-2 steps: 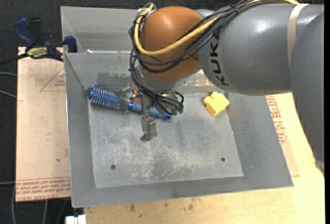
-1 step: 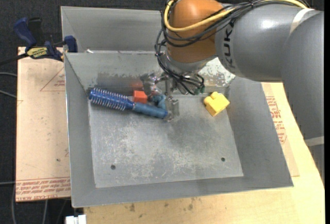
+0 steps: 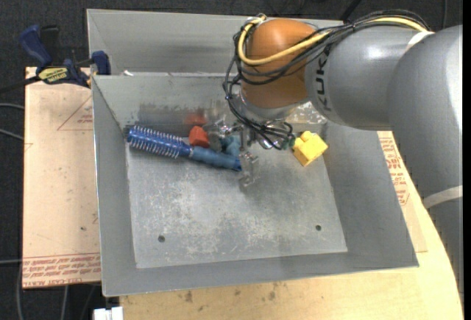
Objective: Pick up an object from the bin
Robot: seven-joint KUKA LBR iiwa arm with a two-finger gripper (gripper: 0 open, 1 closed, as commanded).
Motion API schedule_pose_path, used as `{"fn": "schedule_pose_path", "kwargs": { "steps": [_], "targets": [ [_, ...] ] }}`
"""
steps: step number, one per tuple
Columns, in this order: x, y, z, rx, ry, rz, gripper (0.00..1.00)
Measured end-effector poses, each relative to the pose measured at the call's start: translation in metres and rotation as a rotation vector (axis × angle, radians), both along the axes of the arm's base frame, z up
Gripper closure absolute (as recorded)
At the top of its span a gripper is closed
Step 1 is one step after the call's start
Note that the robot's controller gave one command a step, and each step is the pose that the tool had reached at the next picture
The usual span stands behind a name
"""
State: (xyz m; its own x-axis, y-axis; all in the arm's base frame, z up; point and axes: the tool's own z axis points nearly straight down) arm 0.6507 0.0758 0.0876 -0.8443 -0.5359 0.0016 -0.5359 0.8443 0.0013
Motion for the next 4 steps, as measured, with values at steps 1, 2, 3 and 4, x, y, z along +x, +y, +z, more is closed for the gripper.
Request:
{"fn": "schedule_pose_path", "kwargs": {
  "steps": [1,2,3,4],
  "targets": [
    [0.001,0.002,0.004,0.003,-0.004,0.001,1.00],
    [-0.019,0.003,0.118,0.002,-0.014,-0.010,1.00],
    [-0.004,0.051,0.080,0.004,-0.004,-0.002,1.00],
    [-0.007,0.056,0.053,0.002,-0.002,-0.151,1.00]
  ]
}}
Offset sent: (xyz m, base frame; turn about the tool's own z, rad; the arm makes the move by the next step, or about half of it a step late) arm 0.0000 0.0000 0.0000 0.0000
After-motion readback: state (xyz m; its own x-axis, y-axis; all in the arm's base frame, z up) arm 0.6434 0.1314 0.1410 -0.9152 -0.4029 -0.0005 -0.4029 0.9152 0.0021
